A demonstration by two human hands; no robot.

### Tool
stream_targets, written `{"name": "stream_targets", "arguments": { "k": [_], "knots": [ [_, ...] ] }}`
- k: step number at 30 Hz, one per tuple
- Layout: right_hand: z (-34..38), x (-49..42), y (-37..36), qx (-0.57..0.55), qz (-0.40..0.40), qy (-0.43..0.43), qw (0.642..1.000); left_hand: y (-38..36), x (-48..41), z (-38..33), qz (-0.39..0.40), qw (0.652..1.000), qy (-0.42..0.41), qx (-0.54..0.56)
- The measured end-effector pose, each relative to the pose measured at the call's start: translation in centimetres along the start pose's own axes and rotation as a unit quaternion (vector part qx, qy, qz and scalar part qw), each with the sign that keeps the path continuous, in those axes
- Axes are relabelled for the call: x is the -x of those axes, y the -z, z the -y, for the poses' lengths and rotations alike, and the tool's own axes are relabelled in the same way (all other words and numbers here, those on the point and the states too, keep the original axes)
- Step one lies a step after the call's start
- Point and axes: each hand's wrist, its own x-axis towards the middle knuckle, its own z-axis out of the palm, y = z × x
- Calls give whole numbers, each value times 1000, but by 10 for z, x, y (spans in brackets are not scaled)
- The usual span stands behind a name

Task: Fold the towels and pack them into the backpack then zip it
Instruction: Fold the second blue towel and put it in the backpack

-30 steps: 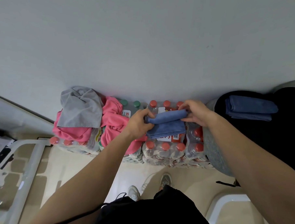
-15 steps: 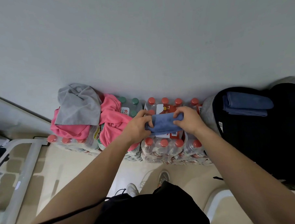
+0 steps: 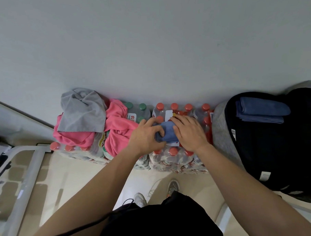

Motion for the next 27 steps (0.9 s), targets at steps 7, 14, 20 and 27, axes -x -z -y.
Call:
{"name": "stream_targets", "arguments": {
  "k": [7,14,20,27],
  "knots": [
    [9,-4,0,34,27,-14,999,-8,-45,-33,-98,980,174,-2],
    [0,-18,19,-209,38,-109,971,-56,-45,-33,-96,971,191,-110],
    [5,-29,2,-45,-14,-139,989,-59,-44,-27,-109,971,179,-111],
    [-5,-32,-17,21,-19,-107,994,-70,-45,-28,-131,965,198,-107]
  ]
}}
